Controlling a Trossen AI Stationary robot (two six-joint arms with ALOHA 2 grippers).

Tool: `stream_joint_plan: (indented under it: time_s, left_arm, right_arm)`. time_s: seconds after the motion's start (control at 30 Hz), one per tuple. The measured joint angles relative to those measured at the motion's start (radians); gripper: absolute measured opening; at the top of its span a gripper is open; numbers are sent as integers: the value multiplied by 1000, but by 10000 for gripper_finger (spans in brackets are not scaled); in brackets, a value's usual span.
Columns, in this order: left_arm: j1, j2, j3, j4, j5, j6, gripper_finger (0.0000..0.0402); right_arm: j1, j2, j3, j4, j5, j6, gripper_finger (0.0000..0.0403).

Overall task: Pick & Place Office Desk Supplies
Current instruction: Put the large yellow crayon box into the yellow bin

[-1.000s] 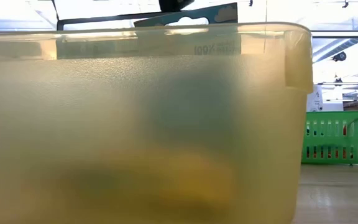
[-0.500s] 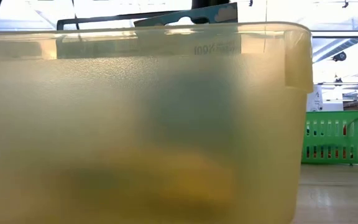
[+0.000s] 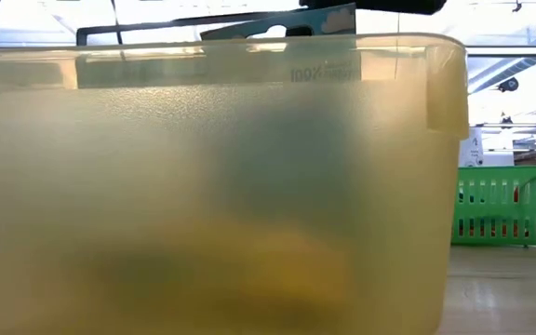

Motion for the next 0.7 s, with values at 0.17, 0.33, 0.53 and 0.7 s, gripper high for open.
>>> stream_joint_plan:
  time_s: [0.17, 0.33, 0.53, 0.7]
  left_arm:
    - [-78, -2, -10, 40, -135, 258, 1]
    - [-124, -19, -2, 119, -248, 492, 1]
    - [-124, -20, 2, 129, -270, 499, 1]
    - [-182, -35, 6, 253, -376, 497, 1]
  right_arm:
    - [2, 0, 0, -10, 1, 0, 63]
    - [1, 0, -7, -16, 3, -42, 63]
    - [9, 3, -24, -11, -2, -73, 63]
    - [27, 17, -49, -9, -6, -133, 63]
